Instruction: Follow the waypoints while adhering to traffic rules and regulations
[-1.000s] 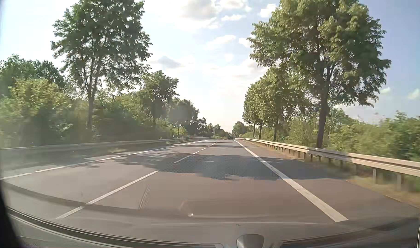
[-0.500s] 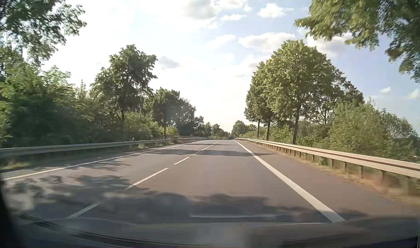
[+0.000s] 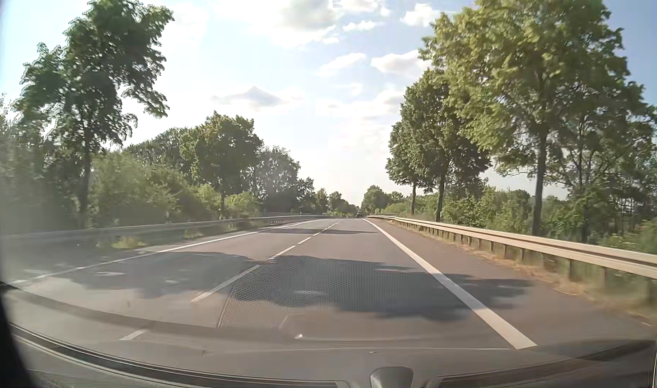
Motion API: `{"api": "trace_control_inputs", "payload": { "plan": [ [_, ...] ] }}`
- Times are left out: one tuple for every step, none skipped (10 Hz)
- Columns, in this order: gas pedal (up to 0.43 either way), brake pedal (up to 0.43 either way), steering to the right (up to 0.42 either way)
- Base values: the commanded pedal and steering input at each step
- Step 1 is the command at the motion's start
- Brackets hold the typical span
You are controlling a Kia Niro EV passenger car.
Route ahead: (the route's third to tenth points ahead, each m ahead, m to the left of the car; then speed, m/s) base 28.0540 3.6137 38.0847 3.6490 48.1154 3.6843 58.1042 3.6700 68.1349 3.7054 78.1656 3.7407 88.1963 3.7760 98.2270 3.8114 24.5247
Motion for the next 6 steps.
{"api": "trace_control_inputs", "payload": {
  "plan": [
    [0.118, 0.006, 0.005],
    [0.138, 0.006, 0.005],
    [0.157, 0.006, 0.005],
    [0.169, 0.006, 0.004],
    [0.189, 0.006, 0.004],
    [0.209, 0.006, 0.004]
  ]
}}
